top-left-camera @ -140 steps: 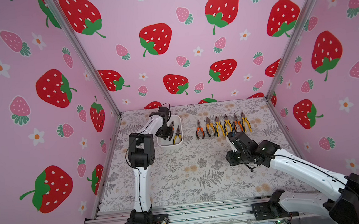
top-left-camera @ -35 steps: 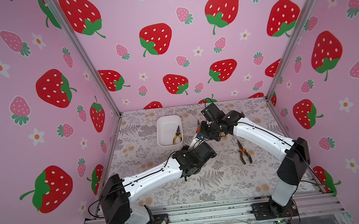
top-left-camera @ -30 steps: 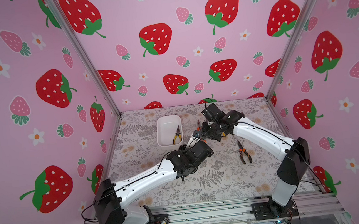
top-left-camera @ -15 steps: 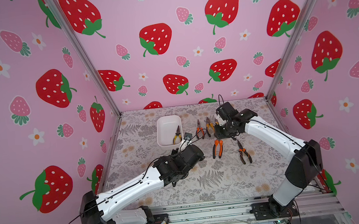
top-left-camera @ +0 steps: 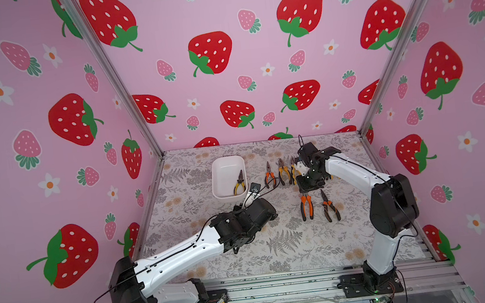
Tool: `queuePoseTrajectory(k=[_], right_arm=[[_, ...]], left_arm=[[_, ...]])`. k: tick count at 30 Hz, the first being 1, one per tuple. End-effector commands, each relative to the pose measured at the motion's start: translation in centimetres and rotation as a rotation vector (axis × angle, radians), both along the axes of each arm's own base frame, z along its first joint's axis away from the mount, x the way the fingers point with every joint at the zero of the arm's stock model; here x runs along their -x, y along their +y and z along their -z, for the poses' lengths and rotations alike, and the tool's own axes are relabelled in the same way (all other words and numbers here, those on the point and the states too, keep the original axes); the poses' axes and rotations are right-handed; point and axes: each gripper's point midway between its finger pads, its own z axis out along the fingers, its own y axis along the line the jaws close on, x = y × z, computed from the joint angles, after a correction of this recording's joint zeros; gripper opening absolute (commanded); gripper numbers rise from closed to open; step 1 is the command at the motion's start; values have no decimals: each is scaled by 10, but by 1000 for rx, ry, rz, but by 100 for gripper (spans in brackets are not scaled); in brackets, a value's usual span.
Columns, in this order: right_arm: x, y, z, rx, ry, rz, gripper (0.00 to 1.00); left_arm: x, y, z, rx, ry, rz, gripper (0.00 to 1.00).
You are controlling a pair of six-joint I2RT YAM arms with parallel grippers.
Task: Take the pliers out of the storage box
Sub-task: Place the pliers at the center of the board.
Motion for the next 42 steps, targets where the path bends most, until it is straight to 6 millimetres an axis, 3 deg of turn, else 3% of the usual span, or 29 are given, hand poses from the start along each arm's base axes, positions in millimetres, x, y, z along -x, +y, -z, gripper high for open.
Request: queuePoseTrajectory(k=[1,5,18,25,36,42], right_arm=[[5,-6,12,8,33,-4,0],[3,-23,28,59,46,56,0],[2,-48,60,207,84,74,0],[2,-57,75,179,114,127,0],[-3,-64,80,161,108,185,0],[-4,-66,83,167,112,197,7]], left_arm=[[-1,-2,2,7,2,-5,30],[-2,-5,4,7,8,-1,30],[-3,-8,5,-1,13,3,30],[-2,-6,5,-6,18,4,30],[-2,-8,7,-2,23,7,30],[-2,-10,8,-7,27,10,30]])
